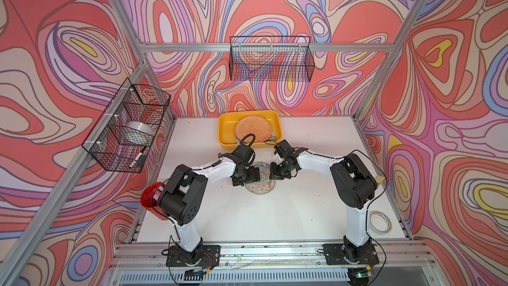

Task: Put the coasters into the storage box
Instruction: Pick up the coaster from the center of the board.

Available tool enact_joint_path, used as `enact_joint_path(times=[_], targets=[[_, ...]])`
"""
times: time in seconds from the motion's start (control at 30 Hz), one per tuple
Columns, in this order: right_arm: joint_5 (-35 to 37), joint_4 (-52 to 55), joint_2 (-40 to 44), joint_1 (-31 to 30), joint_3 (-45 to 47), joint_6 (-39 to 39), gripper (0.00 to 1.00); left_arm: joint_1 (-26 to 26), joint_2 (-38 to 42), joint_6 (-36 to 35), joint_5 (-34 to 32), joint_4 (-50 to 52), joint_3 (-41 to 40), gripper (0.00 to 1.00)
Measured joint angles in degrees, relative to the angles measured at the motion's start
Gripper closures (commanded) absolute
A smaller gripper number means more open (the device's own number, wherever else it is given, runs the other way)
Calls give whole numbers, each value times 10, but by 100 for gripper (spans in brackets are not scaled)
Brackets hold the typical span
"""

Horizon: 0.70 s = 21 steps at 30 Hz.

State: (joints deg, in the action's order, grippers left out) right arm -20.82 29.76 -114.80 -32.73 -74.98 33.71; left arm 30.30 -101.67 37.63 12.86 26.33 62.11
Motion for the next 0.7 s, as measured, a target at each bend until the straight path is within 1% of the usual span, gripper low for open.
enact_joint_path(times=[0.13, 0.23, 0.3, 0.5, 0.7], targets=[[0, 5, 6, 0, 0, 0, 100, -7, 16, 7, 7, -19, -20, 0], [-1, 23, 24, 0, -7, -3, 100, -22, 43, 13, 10, -27, -52, 0], [-3, 42, 37, -1, -27, -9, 100, -35, 60, 16, 10, -27, -71, 0], [-12, 87, 53, -3, -150, -35, 100, -67, 104, 16, 9, -25, -101, 0], [-22, 136, 46, -3, -293, -63, 100, -76, 125, 14, 11, -26, -101, 0]])
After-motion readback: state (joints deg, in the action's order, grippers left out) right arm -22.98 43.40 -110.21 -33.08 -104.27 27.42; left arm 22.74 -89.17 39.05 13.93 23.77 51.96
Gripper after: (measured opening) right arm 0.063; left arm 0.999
